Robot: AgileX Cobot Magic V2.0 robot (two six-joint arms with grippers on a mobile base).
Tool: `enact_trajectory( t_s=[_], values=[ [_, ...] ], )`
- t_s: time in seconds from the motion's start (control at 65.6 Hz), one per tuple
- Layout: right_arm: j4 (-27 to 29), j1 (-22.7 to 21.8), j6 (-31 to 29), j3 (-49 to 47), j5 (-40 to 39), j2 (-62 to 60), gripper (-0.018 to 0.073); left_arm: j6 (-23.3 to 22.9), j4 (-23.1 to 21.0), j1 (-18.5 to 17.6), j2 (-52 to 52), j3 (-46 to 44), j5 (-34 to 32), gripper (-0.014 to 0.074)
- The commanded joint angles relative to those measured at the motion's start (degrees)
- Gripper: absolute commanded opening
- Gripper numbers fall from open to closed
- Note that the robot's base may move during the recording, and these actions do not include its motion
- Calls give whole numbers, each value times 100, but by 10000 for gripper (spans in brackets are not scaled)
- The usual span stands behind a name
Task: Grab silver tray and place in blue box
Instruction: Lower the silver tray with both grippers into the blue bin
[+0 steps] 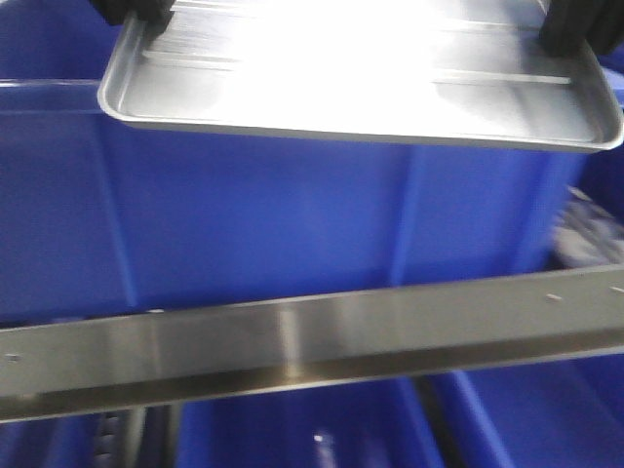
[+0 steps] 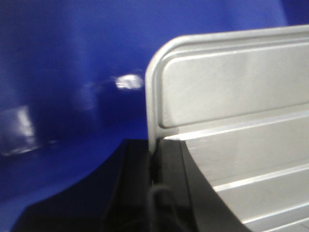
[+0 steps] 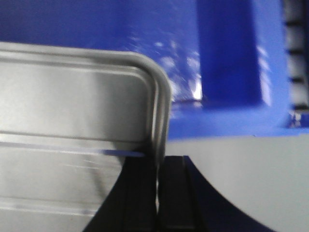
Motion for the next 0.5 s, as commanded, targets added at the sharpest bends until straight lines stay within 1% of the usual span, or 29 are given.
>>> enact_trajectory(
  t_s=[0.0,0.488],
  values=[
    [-152,3,-68,-223,-294,-175,57,91,44,-20,-185,-189,-153,-104],
    [-152,3,-68,-223,-294,-175,57,91,44,-20,-185,-189,-153,-104]
  ],
)
